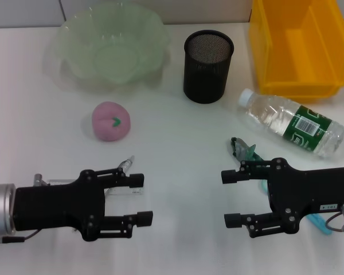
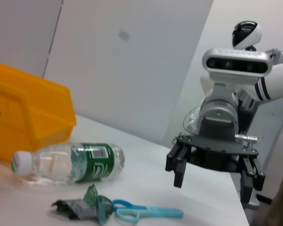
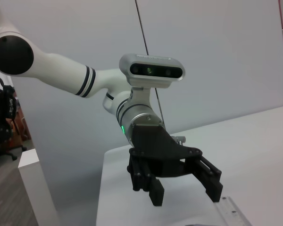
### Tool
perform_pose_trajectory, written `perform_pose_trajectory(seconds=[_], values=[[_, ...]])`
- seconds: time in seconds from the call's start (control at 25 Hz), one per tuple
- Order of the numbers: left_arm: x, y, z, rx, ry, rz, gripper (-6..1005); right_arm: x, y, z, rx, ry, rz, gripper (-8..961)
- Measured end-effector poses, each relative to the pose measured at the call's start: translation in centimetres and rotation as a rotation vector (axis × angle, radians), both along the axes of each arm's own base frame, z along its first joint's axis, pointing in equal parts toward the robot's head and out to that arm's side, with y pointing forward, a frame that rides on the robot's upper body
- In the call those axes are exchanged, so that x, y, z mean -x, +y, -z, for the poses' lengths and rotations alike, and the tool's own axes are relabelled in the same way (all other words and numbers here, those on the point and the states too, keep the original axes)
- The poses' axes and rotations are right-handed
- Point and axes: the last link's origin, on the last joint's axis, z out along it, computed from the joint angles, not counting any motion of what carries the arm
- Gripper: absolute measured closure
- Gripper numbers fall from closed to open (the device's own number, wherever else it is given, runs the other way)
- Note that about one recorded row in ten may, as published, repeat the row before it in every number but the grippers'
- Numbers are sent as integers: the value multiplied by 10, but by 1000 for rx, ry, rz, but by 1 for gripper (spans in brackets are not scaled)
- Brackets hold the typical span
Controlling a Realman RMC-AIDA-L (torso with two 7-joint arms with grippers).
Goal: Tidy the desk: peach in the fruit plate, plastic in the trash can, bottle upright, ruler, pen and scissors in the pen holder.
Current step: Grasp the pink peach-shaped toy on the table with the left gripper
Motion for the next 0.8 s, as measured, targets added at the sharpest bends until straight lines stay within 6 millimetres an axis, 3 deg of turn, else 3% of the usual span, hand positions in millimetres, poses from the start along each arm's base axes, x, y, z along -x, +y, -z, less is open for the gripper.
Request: perform_pose_trajectory(seconds=[0.8], values=[[-2, 2, 4, -29, -8, -4, 247, -4, -8, 7, 1, 29, 17, 189]])
